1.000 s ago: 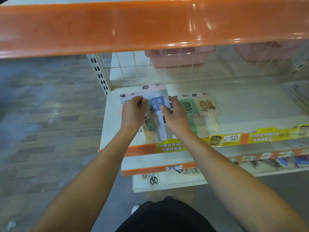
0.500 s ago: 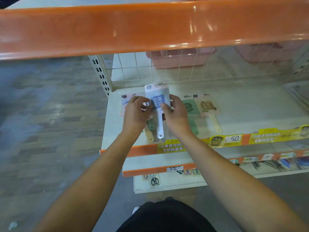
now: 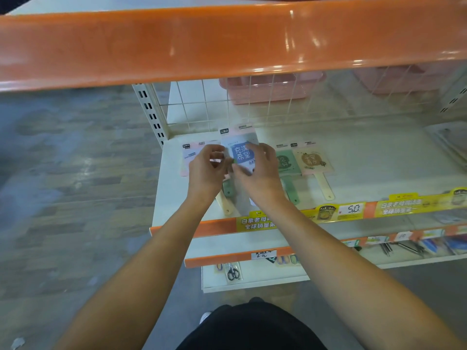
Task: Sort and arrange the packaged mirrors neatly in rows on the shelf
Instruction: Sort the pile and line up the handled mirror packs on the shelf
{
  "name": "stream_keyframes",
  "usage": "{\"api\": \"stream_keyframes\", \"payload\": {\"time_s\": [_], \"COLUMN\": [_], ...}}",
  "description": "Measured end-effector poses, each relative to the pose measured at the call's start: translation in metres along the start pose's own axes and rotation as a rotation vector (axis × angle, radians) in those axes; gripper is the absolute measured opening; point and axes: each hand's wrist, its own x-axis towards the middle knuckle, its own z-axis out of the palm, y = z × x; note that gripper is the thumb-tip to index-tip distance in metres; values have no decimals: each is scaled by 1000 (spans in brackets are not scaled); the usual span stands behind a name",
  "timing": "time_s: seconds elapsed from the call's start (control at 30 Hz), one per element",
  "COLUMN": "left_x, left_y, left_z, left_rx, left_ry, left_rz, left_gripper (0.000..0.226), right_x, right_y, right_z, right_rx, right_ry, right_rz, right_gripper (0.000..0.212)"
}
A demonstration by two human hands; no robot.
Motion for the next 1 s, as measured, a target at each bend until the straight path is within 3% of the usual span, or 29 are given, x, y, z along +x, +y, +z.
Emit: {"api": "stream_keyframes", "payload": {"time_s": [0.17,0.5,0.67,1.0], "left_x": [4,4,2,3], "left_y": [-4,-5,-4,-11], "left_z": [-1,2,-2,-10], "left_rx": [89,211,336,540], "left_ry": [12,-37,-51,39], "left_rz": [7,45,105,106], "left_gripper": [21,23,33,28], "right_x": [-1,2,2,-4], "right_y": [4,13,10,23], "right_z": [3,5,4,2], "right_rx": [-180,-258,-242,-288], "right_ry": [-44,17,19,50], "right_rz": [-31,-80,-37,-45], "right_gripper": [70,74,70,69]}}
